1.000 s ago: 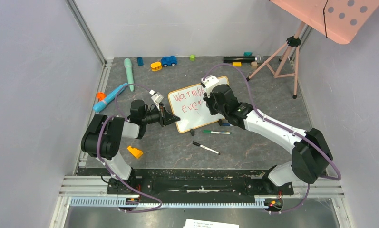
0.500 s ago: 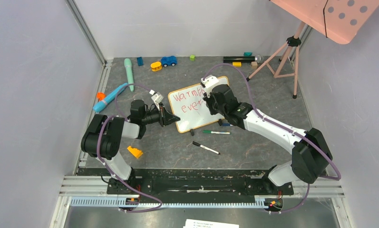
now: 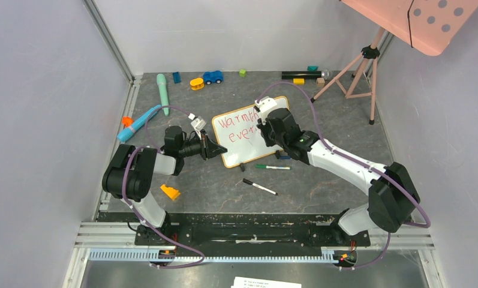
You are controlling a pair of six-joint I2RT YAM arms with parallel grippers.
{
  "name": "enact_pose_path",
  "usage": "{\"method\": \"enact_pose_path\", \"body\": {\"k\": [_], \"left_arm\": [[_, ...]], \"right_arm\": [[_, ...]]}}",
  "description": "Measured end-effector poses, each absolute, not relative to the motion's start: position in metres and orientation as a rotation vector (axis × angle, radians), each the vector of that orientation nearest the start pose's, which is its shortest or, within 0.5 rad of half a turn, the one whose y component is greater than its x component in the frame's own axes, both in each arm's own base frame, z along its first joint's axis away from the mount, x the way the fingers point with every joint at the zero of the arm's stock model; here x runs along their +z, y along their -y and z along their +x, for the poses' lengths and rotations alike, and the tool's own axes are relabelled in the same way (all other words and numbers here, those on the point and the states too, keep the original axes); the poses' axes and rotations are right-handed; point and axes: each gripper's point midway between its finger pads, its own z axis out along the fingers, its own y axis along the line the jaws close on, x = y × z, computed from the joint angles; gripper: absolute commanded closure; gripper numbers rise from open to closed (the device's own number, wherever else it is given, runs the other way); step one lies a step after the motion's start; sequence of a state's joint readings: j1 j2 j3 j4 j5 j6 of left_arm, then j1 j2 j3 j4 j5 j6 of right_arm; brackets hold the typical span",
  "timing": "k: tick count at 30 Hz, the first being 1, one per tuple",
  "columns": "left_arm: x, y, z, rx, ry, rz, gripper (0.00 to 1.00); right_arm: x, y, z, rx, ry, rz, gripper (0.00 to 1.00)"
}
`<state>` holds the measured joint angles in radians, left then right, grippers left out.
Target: Write a sentence on the whiteboard
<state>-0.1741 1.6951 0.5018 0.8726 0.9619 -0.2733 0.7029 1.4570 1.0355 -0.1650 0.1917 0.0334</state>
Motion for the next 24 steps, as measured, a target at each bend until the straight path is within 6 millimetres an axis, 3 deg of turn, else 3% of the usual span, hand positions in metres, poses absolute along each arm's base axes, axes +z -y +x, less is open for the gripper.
{"method": "enact_pose_path", "body": {"k": [15, 24], "left_arm": [[0.08, 0.208, 0.312, -1.204, -1.832, 0.587, 0.98], [0.08, 0.207, 0.312, -1.201, -1.833, 0.585, 0.98]], "right_arm": [[0.156, -0.243, 0.34, 0.203, -2.077, -0.602, 1.0], [0.164, -0.242, 0.351, 0.178, -2.078, -0.585, 1.0]]}}
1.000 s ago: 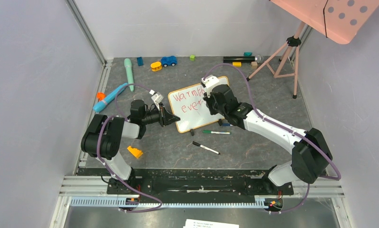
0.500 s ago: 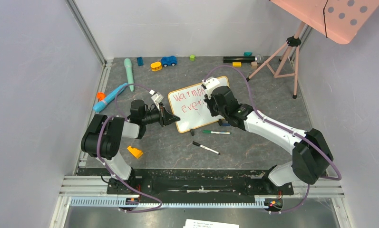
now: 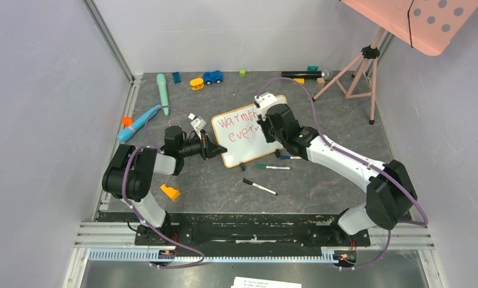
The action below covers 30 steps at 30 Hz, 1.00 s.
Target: Write a sentence on the whiteboard
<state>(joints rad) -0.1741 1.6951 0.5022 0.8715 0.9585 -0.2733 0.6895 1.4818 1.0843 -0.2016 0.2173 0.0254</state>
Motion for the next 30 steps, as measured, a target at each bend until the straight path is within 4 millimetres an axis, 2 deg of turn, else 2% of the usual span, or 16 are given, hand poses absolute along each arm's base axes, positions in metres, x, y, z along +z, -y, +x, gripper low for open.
{"method": "enact_pose_path", "body": {"k": [10, 19, 30], "left_arm": [[0.079, 0.207, 0.312, -1.201, -1.834, 0.584, 0.98], [0.079, 0.207, 0.312, -1.201, -1.834, 0.585, 0.98], [0.08, 0.207, 0.312, -1.202, -1.833, 0.586, 0.98]], "right_arm": [[0.162, -0.241, 0.35, 0.181, -2.073, -0.581, 1.0], [0.138, -0.231, 0.332, 0.196, -2.125, -0.587, 1.0], [0.139, -0.237, 0.33, 0.241, -2.123, -0.588, 1.0]]}}
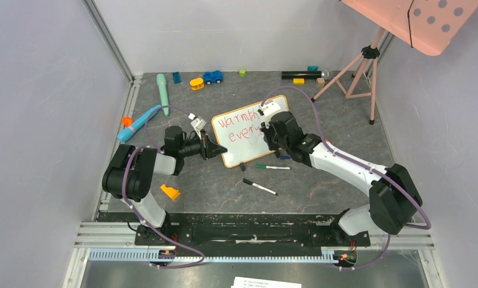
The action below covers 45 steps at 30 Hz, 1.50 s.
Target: Write a sentence on the whiteboard
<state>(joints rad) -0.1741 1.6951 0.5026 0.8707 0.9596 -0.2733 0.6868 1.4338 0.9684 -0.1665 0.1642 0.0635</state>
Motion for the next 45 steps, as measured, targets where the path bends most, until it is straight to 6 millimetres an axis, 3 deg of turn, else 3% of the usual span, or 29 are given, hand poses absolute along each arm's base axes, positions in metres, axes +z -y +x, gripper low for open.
{"method": "enact_pose_path", "body": {"k": [11, 26, 45], "left_arm": [[0.08, 0.207, 0.312, -1.203, -1.831, 0.587, 0.98], [0.08, 0.208, 0.312, -1.203, -1.831, 0.588, 0.98], [0.08, 0.208, 0.312, -1.204, -1.831, 0.587, 0.98]], "right_arm": [[0.156, -0.243, 0.331, 0.301, -2.07, -0.584, 1.0], [0.183, -0.225, 0.353, 0.249, -2.026, -0.5, 1.0], [0.18, -0.218, 0.369, 0.191, -2.035, -0.481, 1.0]]}}
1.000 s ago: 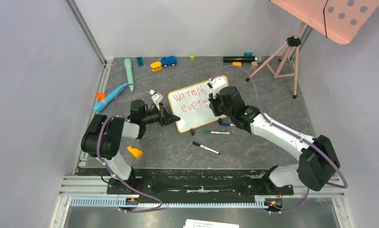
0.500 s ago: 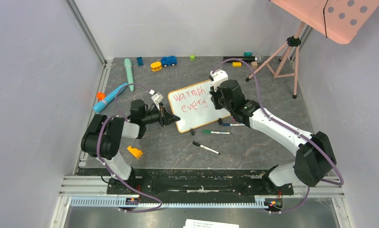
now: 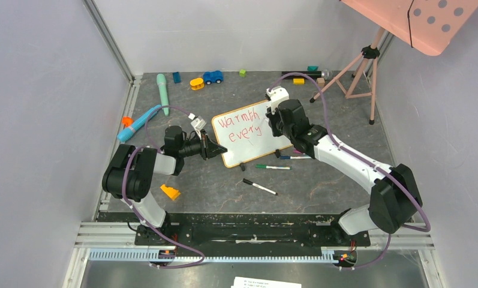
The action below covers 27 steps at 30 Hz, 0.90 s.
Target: Write a sentence on the whiteboard
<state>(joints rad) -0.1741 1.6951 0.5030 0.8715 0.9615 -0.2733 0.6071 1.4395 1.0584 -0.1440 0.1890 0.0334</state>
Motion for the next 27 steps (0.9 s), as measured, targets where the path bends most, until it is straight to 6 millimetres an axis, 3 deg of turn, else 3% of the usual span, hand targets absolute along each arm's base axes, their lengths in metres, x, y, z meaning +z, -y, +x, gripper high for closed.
{"method": "enact_pose_path", "body": {"k": [17, 27], "left_arm": [[0.08, 0.207, 0.312, -1.202, -1.833, 0.585, 0.98], [0.08, 0.207, 0.312, -1.203, -1.833, 0.586, 0.98]], "right_arm": [[0.175, -0.218, 0.37, 0.195, -2.039, -0.478, 1.0], [0.143, -0.208, 0.345, 0.218, -2.102, -0.494, 1.0]]}}
